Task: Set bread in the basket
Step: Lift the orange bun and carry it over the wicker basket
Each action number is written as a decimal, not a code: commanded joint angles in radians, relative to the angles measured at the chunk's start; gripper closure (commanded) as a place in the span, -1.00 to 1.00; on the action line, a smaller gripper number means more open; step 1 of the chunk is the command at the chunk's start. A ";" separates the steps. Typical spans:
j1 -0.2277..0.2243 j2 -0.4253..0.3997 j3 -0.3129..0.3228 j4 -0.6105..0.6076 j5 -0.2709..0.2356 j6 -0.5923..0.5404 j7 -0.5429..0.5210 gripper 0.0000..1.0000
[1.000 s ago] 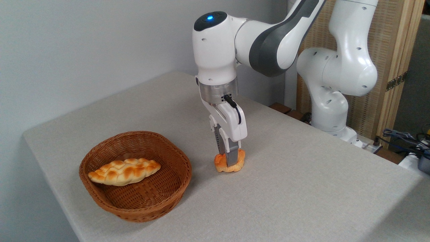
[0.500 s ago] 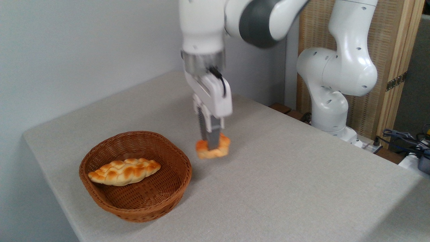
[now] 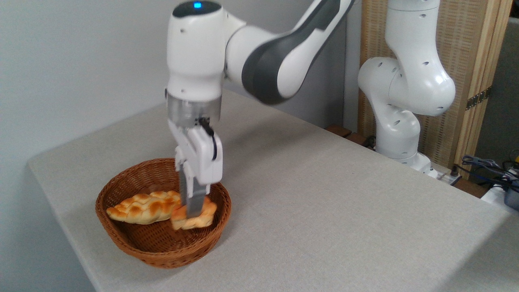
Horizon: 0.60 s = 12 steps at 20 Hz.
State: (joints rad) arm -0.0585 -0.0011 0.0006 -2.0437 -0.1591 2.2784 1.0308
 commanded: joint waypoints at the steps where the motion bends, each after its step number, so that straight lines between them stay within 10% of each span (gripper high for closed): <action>1: -0.007 0.027 0.002 0.022 -0.048 0.033 -0.014 0.37; 4: -0.007 0.041 -0.002 0.017 -0.046 0.032 -0.014 -0.89; 12: -0.007 0.044 -0.005 0.017 -0.051 0.033 -0.012 -1.00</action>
State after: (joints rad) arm -0.0602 0.0388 -0.0068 -2.0358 -0.1896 2.3058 1.0273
